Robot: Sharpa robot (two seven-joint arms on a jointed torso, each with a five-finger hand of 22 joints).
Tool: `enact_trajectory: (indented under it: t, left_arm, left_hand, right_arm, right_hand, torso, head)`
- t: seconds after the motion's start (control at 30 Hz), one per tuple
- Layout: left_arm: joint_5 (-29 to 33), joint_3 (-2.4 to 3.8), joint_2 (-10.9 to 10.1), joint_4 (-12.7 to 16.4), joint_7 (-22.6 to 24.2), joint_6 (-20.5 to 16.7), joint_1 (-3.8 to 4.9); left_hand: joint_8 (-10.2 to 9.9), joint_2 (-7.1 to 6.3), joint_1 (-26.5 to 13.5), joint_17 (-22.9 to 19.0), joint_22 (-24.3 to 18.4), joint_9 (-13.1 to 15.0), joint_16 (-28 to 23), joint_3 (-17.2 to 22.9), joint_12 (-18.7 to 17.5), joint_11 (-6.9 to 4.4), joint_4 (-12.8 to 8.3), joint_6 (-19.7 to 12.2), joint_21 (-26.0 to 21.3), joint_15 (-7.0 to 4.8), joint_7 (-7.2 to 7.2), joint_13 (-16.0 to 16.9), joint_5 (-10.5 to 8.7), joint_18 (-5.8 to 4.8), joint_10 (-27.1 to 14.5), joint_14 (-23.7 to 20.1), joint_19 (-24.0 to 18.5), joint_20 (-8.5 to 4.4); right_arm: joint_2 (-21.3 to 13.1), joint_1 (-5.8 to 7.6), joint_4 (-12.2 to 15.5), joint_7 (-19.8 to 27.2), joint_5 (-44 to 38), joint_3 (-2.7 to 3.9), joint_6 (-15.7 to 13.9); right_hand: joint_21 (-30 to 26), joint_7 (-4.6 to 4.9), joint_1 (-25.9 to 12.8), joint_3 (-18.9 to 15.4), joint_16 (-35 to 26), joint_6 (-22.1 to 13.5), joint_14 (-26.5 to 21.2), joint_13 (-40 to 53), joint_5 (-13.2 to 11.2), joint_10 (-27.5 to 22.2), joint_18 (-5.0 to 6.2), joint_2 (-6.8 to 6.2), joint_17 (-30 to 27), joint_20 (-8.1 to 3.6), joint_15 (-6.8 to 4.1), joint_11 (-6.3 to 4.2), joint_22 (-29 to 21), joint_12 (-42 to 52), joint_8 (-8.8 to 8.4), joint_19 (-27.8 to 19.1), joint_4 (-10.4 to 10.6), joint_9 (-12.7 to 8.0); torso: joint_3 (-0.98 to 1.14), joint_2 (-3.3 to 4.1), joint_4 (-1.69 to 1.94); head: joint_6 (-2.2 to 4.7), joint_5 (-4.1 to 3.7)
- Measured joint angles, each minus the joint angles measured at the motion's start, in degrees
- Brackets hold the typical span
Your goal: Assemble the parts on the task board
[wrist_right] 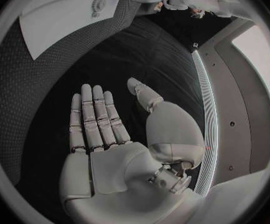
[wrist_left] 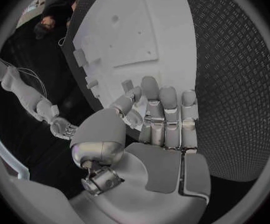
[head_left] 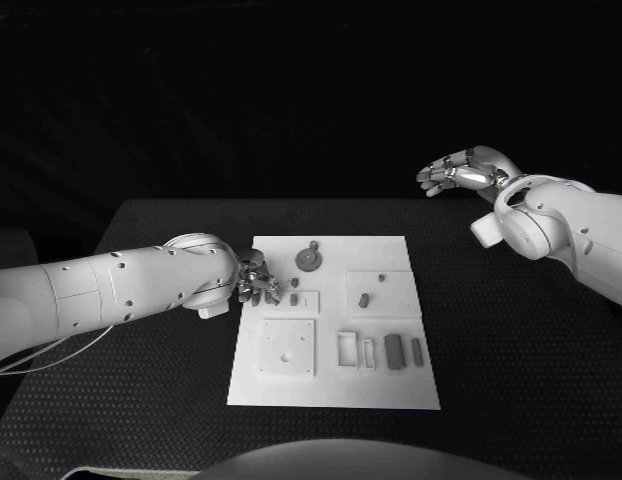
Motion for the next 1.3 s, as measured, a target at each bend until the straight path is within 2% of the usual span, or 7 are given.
enact_trajectory:
  t: [0.7, 0.97, 1.3]
  left_arm:
    - [-0.04, 0.02, -0.45, 0.12, 0.28, 0.63, -0.13]
    - [0.01, 0.01, -0.35, -0.16, 0.39, 0.83, -0.20]
    - [0.02, 0.09, -0.16, -0.51, 0.44, 1.49, -0.17]
  left_hand:
    - [0.29, -0.22, 0.22, 0.11, 0.09, 0.24, 0.00, -0.03, 0.00, 0.10, -0.06, 0.20, 0.00, 0.09, 0.19, 0.20, 0.65, -0.01, 0.10, 0.08, 0.00, 0.00]
    - [0.29, -0.22, 0.22, 0.17, 0.09, 0.24, 0.00, -0.10, 0.00, -0.01, -0.13, 0.20, 0.00, 0.10, 0.18, 0.28, 0.66, 0.00, 0.39, 0.08, -0.01, 0.00]
    - [0.63, -1.11, 1.11, 0.48, 0.29, 0.64, 0.27, -0.11, 0.23, -0.20, -0.14, 0.20, 0.23, 0.03, 0.18, 0.72, 1.14, 0.00, 0.62, 0.33, -0.01, 0.00]
  right_arm:
    - [0.30, -0.25, -0.20, 0.03, 0.00, 0.00, 0.05]
    - [0.33, -0.26, -0.16, 0.04, -0.01, 0.00, 0.06]
    - [0.33, -0.26, -0.17, 0.05, -0.01, 0.00, 0.07]
  right_hand:
    - [0.00, 0.00, 0.00, 0.00, 0.00, 0.00, 0.00, 0.00, 0.00, 0.00, 0.00, 0.00, 0.01, 0.00, 0.00, 0.00, 0.05, 0.00, 0.00, 0.00, 0.00, -0.05]
    - [0.00, 0.00, 0.01, 0.00, 0.00, 0.00, 0.00, 0.00, 0.00, 0.00, 0.00, -0.01, -0.05, 0.00, 0.00, 0.00, 0.11, -0.23, 0.00, 0.00, 0.00, -0.04]
    - [0.00, 0.00, 0.01, 0.00, 0.00, 0.00, 0.00, 0.00, 0.00, 0.00, 0.00, -0.01, -0.05, 0.00, 0.00, 0.00, 0.10, -0.23, 0.00, 0.00, 0.00, -0.10]
  torso:
    - [-0.07, 0.03, 0.01]
    - [-0.01, 0.01, 0.03]
    - [0.09, 0.01, -0.04]
  head:
    - [-0.16, -0.08]
    - [-0.25, 0.04]
    - [-0.26, 0.07]
